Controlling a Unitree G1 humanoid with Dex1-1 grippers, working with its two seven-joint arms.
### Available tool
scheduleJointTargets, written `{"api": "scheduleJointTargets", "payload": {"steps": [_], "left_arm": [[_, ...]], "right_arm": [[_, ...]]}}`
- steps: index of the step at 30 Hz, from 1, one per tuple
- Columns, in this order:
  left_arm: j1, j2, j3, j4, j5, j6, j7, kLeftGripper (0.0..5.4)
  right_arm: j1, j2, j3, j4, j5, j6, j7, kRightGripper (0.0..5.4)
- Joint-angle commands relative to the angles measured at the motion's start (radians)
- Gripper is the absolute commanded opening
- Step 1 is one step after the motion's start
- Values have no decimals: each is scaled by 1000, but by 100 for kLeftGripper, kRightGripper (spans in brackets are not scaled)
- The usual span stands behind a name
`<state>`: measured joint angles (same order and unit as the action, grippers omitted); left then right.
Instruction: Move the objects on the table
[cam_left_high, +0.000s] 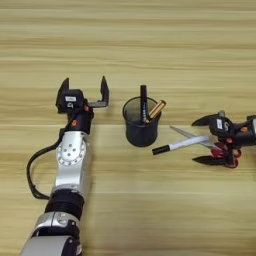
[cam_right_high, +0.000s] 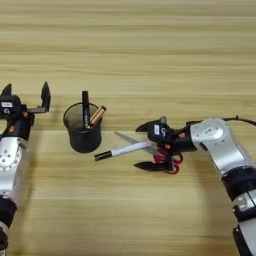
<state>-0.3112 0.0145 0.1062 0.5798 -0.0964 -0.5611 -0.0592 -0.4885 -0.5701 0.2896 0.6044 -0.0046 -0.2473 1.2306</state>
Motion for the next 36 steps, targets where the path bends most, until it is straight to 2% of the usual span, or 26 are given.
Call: {"api": "scheduleJointTargets", "payload": {"steps": [1,11,21,31,36], "left_arm": [[-5,-3,1,1,-1,8,-3,540],[-10,-2,4,9,0,7,-5,540],[-10,0,8,11,-3,7,-9,540],[-10,-2,9,11,-4,7,-11,540],[-13,-3,9,13,-5,7,-10,540]], "right_arm": [[-23,5,8,45,-17,-20,16,483],[-11,4,4,55,-6,-32,56,346],[-6,2,3,46,-6,-24,71,244],[7,-5,1,23,1,-13,94,113],[12,-12,-2,1,11,-2,109,75]]}}
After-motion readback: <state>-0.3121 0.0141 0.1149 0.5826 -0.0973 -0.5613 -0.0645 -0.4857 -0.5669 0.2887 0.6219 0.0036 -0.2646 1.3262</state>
